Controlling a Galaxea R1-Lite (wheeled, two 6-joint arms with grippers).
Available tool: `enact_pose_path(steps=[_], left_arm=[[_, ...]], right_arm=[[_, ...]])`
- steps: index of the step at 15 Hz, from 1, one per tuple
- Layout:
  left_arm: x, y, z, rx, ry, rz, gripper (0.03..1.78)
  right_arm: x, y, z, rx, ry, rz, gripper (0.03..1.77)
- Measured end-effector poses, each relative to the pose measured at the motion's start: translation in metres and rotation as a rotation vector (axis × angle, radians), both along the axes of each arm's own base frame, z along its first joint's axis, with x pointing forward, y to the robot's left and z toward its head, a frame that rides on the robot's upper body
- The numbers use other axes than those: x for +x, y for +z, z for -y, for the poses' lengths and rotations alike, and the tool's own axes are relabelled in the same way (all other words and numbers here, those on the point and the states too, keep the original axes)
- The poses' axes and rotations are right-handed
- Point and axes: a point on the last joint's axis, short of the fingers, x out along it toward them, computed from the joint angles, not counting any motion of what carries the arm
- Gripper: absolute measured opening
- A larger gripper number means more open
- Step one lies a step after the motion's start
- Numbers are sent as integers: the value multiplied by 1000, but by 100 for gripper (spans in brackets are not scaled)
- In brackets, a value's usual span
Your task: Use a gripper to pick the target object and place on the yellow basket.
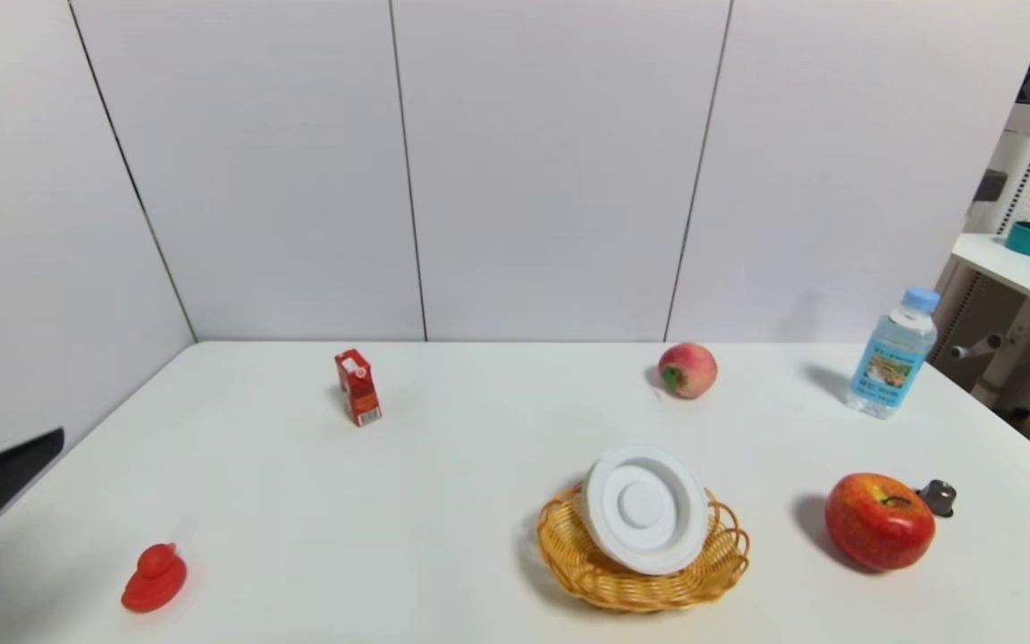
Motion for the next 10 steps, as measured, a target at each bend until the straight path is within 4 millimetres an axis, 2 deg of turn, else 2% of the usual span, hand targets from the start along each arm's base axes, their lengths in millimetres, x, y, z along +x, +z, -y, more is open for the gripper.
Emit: enact_pose_path(steps=[2,5,7,10], left_arm=[[-31,-43,2,-23,14,-10,168],[-58,-96,5,-27,0,25,169],[-71,-119,4,-19,9,70,169],[-85,-137,5,-46,-46,105,169]], right_arm=[[0,0,0,0,0,0,170],[0,0,0,0,1,0,170],[0,0,0,0,0,0,170],[0,0,0,0,-1,0,170]])
